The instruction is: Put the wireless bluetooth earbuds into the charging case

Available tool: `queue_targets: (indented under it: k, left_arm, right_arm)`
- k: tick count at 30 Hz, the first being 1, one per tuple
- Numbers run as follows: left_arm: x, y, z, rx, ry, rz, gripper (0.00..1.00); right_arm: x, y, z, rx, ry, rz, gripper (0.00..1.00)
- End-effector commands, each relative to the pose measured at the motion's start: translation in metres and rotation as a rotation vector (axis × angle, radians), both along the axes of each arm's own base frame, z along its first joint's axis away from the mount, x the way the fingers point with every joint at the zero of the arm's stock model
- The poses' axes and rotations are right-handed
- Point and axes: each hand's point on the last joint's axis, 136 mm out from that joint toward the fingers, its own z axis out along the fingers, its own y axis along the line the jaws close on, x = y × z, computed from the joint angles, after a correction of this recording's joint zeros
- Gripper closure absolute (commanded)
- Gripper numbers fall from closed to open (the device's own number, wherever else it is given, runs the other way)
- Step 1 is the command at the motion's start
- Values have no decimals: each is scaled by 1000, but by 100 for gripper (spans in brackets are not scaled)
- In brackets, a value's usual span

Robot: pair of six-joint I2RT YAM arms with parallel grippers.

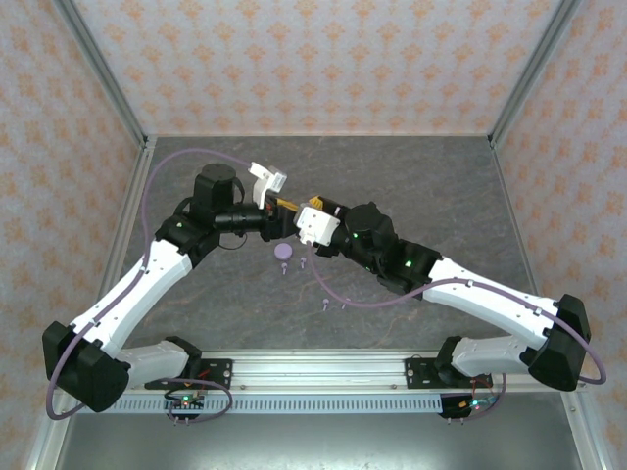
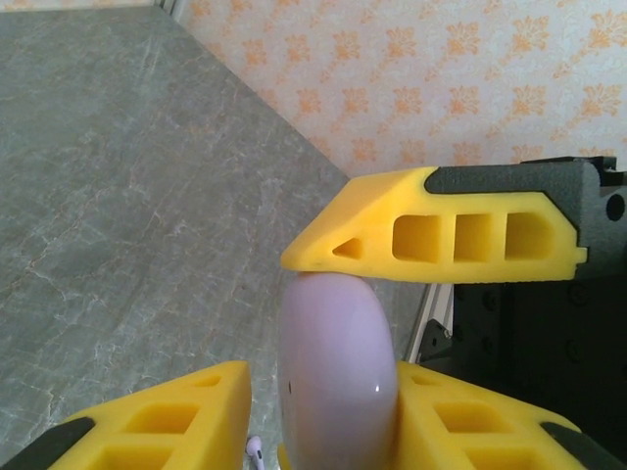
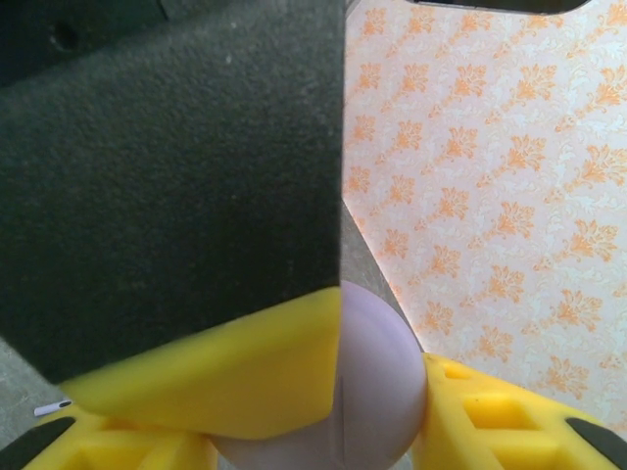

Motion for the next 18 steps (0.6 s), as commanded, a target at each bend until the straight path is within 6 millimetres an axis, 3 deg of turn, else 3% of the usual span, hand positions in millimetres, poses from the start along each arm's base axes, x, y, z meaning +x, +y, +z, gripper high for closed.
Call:
queue_targets:
  k: [1, 12, 18]
  left_arm:
    - [-5, -3, -8, 15, -15, -30, 62]
    - [-5, 0, -8, 28, -27, -17, 61]
    - [-5, -1, -12, 32, -19, -27, 71]
  right_arm:
    - [3, -5, 20, 65, -20, -25, 56]
    - [6, -9, 10, 47, -1, -40, 56]
    - [7, -10, 8, 48, 5, -51, 55]
